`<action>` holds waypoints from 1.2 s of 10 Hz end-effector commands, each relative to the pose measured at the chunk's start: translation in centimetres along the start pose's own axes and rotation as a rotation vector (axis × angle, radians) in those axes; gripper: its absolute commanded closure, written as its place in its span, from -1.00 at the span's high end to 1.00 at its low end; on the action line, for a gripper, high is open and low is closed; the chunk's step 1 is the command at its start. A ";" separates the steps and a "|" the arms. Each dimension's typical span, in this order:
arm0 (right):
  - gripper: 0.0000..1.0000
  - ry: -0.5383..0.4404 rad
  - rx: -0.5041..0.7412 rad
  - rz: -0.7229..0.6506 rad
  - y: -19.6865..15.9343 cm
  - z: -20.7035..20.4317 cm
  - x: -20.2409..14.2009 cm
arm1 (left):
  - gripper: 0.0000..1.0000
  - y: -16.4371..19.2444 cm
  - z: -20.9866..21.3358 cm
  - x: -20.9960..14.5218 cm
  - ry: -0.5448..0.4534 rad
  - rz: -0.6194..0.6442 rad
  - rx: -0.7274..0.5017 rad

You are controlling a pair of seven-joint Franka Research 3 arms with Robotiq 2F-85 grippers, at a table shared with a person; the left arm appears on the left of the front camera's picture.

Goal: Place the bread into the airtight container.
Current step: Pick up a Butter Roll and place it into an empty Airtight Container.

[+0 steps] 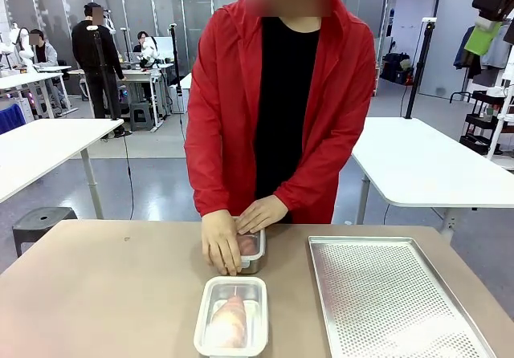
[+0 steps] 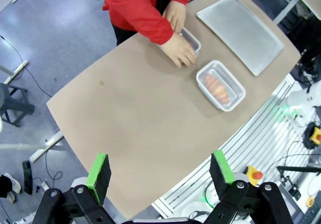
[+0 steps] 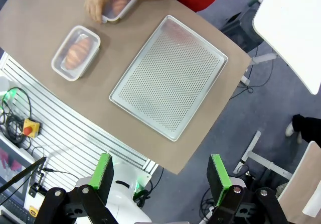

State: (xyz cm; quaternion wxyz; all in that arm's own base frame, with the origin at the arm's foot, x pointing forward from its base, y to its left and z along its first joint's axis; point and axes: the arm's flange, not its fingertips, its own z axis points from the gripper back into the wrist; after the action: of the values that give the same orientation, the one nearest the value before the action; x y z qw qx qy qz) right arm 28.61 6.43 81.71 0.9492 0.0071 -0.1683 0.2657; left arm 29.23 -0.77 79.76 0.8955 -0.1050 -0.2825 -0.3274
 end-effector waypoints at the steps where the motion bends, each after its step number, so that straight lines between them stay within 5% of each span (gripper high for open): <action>1: 0.87 -0.003 -0.007 -0.005 0.0 0.1 0.0 | 1.00 -0.1 0.2 0.2 -0.012 -0.002 -0.009; 12: 0.87 -0.003 -0.007 -0.005 0.0 0.1 0.0 | 1.00 -0.1 0.2 0.2 -0.012 -0.002 -0.009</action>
State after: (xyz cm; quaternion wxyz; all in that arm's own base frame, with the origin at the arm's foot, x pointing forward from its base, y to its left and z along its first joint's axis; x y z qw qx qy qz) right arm 28.61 6.43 81.71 0.9492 0.0071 -0.1683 0.2657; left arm 29.23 -0.77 79.76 0.8955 -0.1050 -0.2825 -0.3274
